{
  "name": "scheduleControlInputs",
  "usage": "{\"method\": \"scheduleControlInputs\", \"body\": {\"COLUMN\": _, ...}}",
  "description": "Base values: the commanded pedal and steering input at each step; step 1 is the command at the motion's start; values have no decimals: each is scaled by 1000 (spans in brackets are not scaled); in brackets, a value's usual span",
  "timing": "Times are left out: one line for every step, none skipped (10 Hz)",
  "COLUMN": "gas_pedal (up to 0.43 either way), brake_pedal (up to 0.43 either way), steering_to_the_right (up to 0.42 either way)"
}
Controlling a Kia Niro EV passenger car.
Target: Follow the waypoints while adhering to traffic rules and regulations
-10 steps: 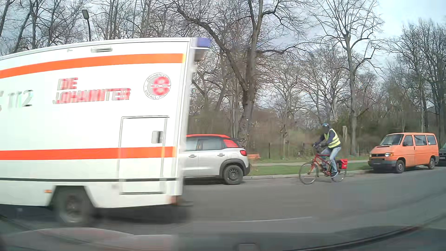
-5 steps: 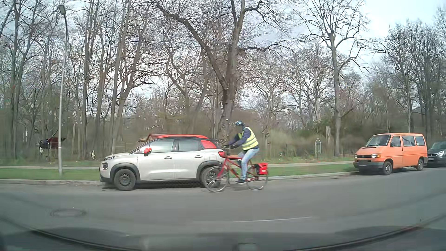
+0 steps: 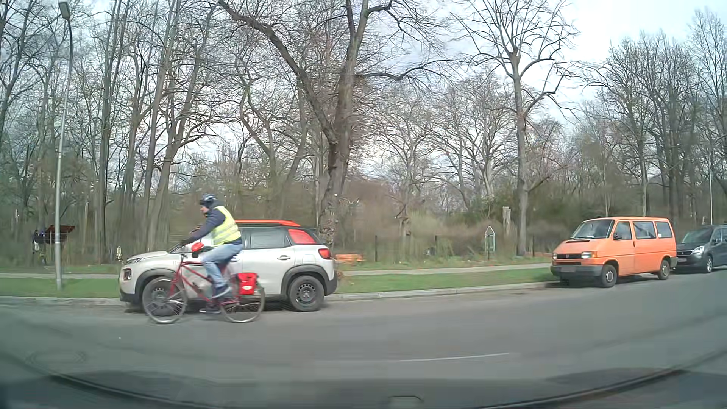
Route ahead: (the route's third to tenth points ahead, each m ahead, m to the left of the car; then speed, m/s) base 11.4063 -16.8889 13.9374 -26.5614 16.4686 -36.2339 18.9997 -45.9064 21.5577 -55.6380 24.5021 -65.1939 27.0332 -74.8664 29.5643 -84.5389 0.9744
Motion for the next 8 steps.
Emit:
{"method": "scheduleControlInputs", "body": {"gas_pedal": 248, "brake_pedal": 0, "steering_to_the_right": 596}}
{"method": "scheduleControlInputs", "body": {"gas_pedal": 260, "brake_pedal": 0, "steering_to_the_right": 596}}
{"method": "scheduleControlInputs", "body": {"gas_pedal": 260, "brake_pedal": 0, "steering_to_the_right": 596}}
{"method": "scheduleControlInputs", "body": {"gas_pedal": 260, "brake_pedal": 0, "steering_to_the_right": 596}}
{"method": "scheduleControlInputs", "body": {"gas_pedal": 260, "brake_pedal": 0, "steering_to_the_right": 596}}
{"method": "scheduleControlInputs", "body": {"gas_pedal": 260, "brake_pedal": 0, "steering_to_the_right": 596}}
{"method": "scheduleControlInputs", "body": {"gas_pedal": 260, "brake_pedal": 0, "steering_to_the_right": 601}}
{"method": "scheduleControlInputs", "body": {"gas_pedal": 260, "brake_pedal": 0, "steering_to_the_right": 614}}
